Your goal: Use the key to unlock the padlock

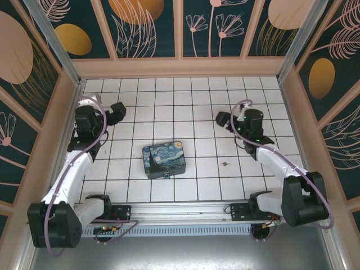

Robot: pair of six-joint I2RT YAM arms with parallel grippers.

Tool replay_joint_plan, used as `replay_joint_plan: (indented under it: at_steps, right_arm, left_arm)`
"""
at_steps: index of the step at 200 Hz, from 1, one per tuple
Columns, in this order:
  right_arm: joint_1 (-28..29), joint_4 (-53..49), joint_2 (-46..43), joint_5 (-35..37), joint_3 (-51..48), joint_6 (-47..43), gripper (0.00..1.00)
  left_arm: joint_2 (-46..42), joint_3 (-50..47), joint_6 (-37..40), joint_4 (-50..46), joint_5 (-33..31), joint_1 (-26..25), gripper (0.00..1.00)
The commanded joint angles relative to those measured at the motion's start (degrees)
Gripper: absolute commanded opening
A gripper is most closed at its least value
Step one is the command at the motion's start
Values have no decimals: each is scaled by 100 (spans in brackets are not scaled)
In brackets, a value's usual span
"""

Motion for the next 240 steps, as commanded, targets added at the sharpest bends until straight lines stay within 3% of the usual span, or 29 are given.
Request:
replay_joint_plan:
  at_steps: [1, 39, 72, 97, 205, 240]
  right_arm:
    - [584, -504, -132, -21, -29, 582, 86]
    - [1659, -536, 116, 183, -3, 1153, 85]
    - [2456, -461, 553, 433, 163, 1493, 83]
    - [2850, -655, 737, 699, 412, 1586, 80]
    - [3595, -813, 1114, 902, 405, 2152, 77]
    - [3711, -578, 1415, 908, 484, 2228, 71]
  left_arm:
    - [-432, -293, -517, -1254, 871, 36, 94]
    - [-713, -907, -834, -1702, 1535, -111, 87]
    - [-892, -1306, -1104, -1554, 1388, -835, 88]
    - [-1068, -1611, -1435, -1391, 1558, -1045, 88]
    - [-907, -2102, -1984, -534, 1810, -1779, 88]
    - [-608, -2183, -2089, -91, 1916, -1850, 89]
